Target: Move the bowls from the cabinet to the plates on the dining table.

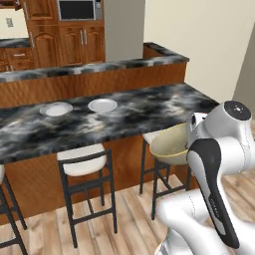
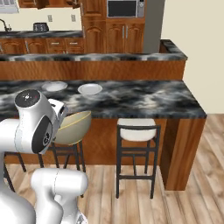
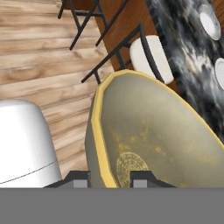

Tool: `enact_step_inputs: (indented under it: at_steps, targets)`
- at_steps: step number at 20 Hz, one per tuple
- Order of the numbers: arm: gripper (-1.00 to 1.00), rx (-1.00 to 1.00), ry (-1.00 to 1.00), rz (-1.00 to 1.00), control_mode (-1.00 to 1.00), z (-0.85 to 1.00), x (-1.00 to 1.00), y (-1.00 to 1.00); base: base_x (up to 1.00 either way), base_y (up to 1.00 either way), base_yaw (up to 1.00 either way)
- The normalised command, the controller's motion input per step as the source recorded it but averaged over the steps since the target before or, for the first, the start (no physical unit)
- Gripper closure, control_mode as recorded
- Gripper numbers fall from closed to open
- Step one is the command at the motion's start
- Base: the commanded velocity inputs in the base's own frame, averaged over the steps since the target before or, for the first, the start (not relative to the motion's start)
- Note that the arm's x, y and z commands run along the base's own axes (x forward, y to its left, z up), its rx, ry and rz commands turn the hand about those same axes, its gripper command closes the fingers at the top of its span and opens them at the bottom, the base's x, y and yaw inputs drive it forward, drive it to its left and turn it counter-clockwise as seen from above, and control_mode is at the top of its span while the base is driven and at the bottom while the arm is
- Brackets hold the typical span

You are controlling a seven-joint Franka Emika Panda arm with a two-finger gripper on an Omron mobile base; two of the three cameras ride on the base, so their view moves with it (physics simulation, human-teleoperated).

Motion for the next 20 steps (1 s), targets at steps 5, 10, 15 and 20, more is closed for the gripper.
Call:
enact_step_inputs:
  at_steps: [5,10,15,20]
  targets:
    - [1.00,0.00,0.00,0.00,1.00,0.00,0.00,0.00,0.45,0.00,0.17]
    - [1.00,0.00,0.00,0.00,1.00,0.00,0.00,0.00,0.49,0.00,0.16]
    - [1.00,0.00,0.00,0.00,1.00,0.00,0.00,0.00,0.46,0.00,0.15]
    - [1.00,0.00,0.00,0.00,1.00,0.00,0.00,0.00,0.41,0.00,0.15]
